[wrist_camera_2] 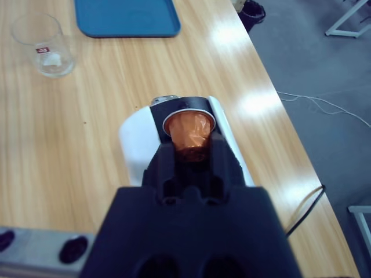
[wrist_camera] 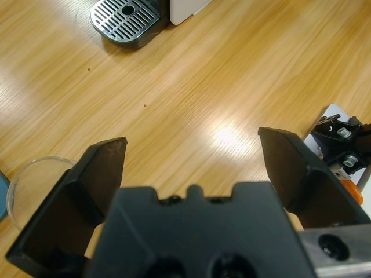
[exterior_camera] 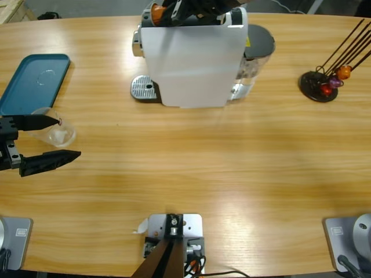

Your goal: Pour coffee

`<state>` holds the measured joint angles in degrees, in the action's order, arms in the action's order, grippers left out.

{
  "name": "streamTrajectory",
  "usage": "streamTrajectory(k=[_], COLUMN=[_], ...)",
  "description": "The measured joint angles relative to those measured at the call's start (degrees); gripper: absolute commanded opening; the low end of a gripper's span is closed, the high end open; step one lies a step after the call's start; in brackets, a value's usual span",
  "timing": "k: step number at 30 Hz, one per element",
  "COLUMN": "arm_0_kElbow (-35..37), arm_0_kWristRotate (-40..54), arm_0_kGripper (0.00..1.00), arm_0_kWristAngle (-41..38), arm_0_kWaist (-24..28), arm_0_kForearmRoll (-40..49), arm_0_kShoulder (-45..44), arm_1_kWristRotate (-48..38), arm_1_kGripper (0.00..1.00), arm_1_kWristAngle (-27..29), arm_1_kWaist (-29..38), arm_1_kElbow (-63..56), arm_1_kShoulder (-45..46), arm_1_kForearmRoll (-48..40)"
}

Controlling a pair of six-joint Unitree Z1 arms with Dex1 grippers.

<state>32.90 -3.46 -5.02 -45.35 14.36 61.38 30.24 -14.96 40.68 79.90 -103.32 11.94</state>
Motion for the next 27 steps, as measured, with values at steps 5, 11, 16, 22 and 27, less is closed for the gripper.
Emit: streamTrajectory(k=[5,11,16,22,27], arm_0_kElbow=[-0.1,-0.2,-0.2,-0.2,0.8], arm_0_kWristRotate=[0.0,0.0,0.0,0.0,0.4], arm_0_kGripper=[0.987,0.987,0.987,0.987,0.982], arm_0_kWristAngle=[0.0,0.0,0.0,0.0,0.0], arm_0_kWaist=[0.0,0.0,0.0,0.0,0.0], arm_0_kForearmRoll=[0.0,0.0,0.0,0.0,0.6], arm_0_kShoulder=[0.0,0.0,0.0,-0.2,-0.2], arm_1_kWristRotate=[0.0,0.0,0.0,-4.6,-17.4], arm_1_kGripper=[0.985,0.972,0.832,0.702,0.0], arm_1_kWristAngle=[2.9,4.0,4.1,1.5,1.1], arm_1_kWaist=[0.3,0.6,0.7,5.2,13.5], arm_1_kElbow=[0.0,0.0,0.0,2.0,4.0], arm_1_kShoulder=[0.0,0.2,0.8,4.5,5.7], arm_1_kForearmRoll=[0.0,0.0,0.0,5.0,17.9])
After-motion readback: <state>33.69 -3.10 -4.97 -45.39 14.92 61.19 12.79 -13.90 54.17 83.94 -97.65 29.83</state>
